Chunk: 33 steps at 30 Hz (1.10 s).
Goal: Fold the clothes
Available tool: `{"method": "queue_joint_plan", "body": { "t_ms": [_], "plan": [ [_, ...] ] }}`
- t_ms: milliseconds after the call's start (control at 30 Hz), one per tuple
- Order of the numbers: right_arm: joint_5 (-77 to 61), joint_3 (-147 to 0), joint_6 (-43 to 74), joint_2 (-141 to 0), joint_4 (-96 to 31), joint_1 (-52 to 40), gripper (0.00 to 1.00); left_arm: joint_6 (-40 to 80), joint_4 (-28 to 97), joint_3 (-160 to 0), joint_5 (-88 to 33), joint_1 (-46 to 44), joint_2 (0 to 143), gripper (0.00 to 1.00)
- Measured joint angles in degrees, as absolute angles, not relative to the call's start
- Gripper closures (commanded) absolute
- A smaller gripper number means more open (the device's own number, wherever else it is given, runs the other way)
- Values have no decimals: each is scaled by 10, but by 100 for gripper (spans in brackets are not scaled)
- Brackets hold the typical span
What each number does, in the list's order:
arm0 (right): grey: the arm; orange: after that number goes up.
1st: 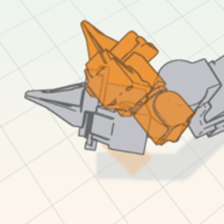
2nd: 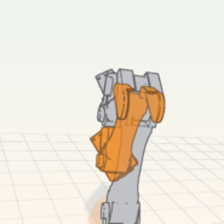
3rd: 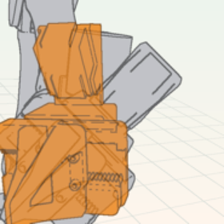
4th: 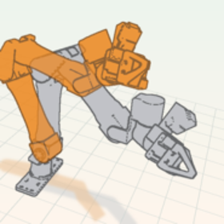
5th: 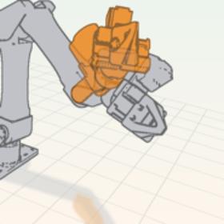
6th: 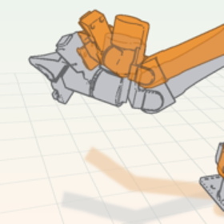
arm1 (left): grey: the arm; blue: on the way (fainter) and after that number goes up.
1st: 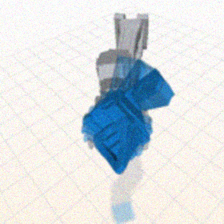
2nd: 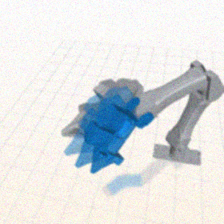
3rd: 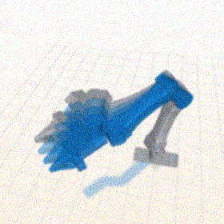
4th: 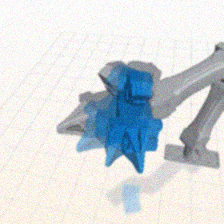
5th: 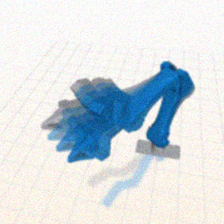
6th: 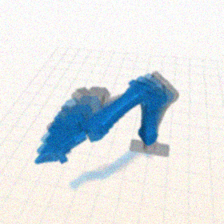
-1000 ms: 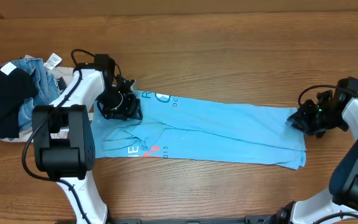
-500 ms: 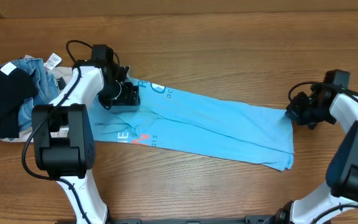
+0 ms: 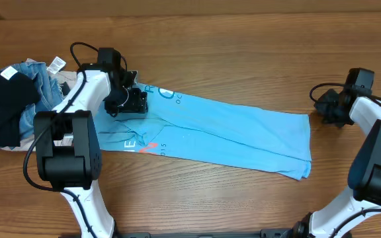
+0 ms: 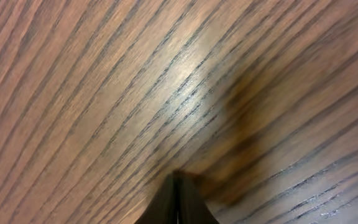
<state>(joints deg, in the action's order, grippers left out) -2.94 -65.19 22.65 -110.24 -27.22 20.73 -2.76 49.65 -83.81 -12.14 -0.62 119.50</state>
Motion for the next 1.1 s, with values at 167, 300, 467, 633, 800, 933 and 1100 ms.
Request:
{"method": "queue_joint_plan", "body": {
  "t_ms": [167, 300, 467, 633, 800, 933, 1100],
  "plan": [
    [-157, -703, 174, -1096, -413, 210, 96, -29, 500, -839, -117, -6, 1195, 19],
    [-192, -715, 164, -1069, -503, 203, 96, -29, 502, -839, -116, -6, 1195, 18],
    [-174, -649, 178, -1069, -434, 189, 67, -29, 502, -840, -117, -6, 1195, 18],
    [-185, -618, 173, -1063, -372, 189, 67, -29, 503, -840, -117, -6, 1195, 18],
    [-203, -618, 144, -1063, -366, 189, 55, -29, 503, -840, -117, -6, 1195, 18],
    [-202, -619, 143, -1063, -366, 190, 63, -29, 503, -840, -117, -6, 1195, 17],
    [-192, -622, 139, -1063, -375, 199, 51, -29, 503, -840, -117, -6, 1195, 17]
  ]
}}
